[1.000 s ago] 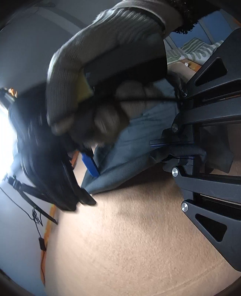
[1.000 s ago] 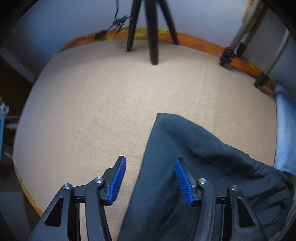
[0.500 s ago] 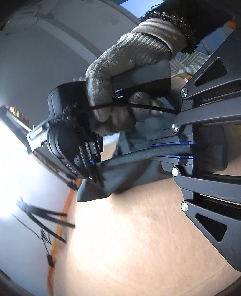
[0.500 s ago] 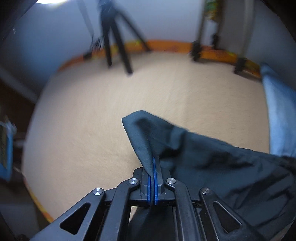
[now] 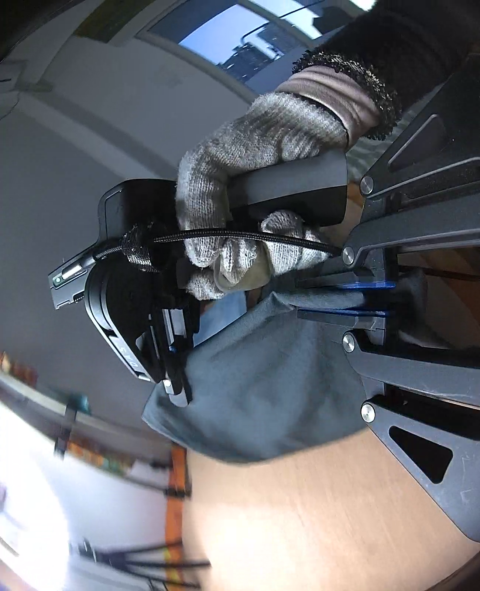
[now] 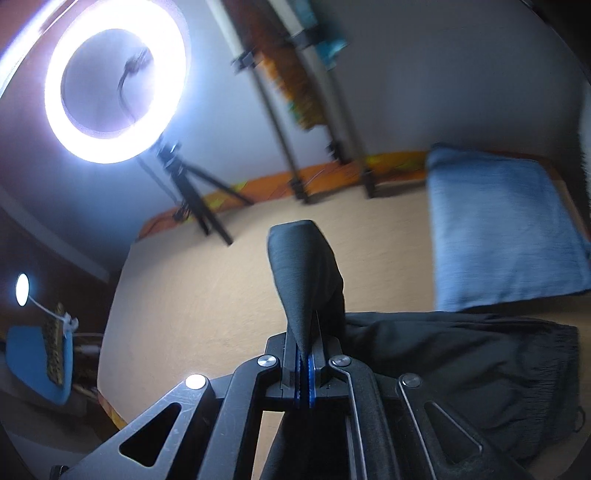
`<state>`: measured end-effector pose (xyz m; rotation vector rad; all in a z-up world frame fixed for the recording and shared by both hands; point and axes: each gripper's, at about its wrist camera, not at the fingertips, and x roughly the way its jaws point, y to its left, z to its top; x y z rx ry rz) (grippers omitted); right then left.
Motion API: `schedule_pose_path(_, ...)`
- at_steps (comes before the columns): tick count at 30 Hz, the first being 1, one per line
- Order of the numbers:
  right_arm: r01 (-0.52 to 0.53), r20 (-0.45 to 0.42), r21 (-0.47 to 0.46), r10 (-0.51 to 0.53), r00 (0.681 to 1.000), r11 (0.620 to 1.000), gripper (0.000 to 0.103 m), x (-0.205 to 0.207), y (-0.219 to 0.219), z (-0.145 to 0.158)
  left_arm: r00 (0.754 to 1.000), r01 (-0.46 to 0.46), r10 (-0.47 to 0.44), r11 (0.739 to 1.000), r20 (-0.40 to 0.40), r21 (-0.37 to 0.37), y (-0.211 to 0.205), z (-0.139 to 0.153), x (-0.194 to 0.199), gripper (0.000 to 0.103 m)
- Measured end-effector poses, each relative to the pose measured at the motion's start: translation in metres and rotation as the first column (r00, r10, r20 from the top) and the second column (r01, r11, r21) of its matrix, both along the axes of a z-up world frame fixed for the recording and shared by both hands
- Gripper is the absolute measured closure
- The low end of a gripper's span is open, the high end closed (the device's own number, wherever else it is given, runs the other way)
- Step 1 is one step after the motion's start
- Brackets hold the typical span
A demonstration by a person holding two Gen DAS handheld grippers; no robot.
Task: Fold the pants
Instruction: 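Fold the held edge over toward the pillow with both grippers and release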
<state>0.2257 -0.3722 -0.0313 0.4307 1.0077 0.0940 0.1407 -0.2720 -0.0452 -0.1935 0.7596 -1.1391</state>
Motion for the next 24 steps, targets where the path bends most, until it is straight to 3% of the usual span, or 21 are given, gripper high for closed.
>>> schedule_pose_path(9, 0.124, 0.007, 0.035, -0.125, 0.992, 0.992, 0.103, -0.037, -0.119, -0.025, 0.985, 0.174, -0.175, 0.980, -0.001, 0.095, -0.114, -0.018, -0.005, 0.097)
schedule_pose_path(18, 0.193, -0.010, 0.063, -0.193, 0.981, 0.979, 0.103, -0.049, -0.210, -0.066, 0.965, 0.261, -0.260, 0.951, -0.029, 0.164, -0.211, -0.046, 0.004, 0.097)
schedule_pose_path(24, 0.181, -0.028, 0.088, -0.180, 0.983, 0.979, 0.103, -0.051, -0.249, -0.093, 0.959, 0.283, -0.275, 0.945, -0.065, 0.166, -0.234, -0.067, 0.010, 0.097)
